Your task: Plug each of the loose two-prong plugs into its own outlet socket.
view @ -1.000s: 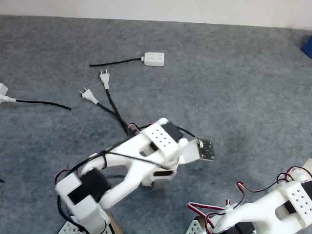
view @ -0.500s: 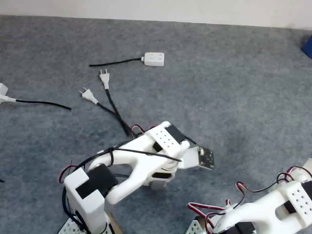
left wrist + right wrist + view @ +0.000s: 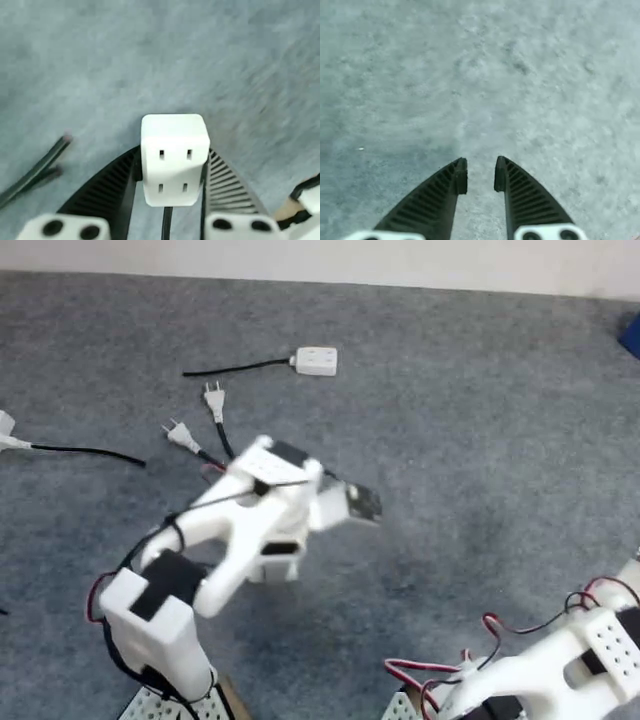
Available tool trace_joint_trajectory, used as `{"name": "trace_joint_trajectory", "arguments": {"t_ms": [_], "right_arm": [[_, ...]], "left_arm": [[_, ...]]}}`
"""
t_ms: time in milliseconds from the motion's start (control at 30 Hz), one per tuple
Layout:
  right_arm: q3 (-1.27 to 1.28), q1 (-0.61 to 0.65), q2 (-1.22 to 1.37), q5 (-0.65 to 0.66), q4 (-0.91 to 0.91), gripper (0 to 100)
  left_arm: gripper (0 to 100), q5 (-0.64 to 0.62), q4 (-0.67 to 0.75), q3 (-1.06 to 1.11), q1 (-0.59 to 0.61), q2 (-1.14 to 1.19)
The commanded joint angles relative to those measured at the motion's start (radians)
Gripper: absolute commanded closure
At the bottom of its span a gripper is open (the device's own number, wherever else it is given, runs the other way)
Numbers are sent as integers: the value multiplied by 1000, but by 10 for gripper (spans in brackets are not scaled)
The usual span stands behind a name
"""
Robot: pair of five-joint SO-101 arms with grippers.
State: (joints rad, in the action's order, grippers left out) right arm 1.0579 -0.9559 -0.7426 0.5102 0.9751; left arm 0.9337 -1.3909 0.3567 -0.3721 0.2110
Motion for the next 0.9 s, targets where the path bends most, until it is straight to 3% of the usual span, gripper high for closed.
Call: {"name": "trace_joint_trajectory", "arguments": {"t_ms": [0,367,533,733,867], "right_arm": [[-4,91,-35,5,-8,893],[-42,387,-35,3,156,893],[-73,407,-35,-43,170,893],[-76,410,-35,-40,191,893],[-76,410,-35,-40,193,893]], "left_arm": [[995,35,-63,-108,59,-8],[995,29,-12,-74,-10,1],[986,-26,86,-19,-67,1],[818,-41,86,-33,-117,-7],[815,-41,84,-39,-150,-5]]}}
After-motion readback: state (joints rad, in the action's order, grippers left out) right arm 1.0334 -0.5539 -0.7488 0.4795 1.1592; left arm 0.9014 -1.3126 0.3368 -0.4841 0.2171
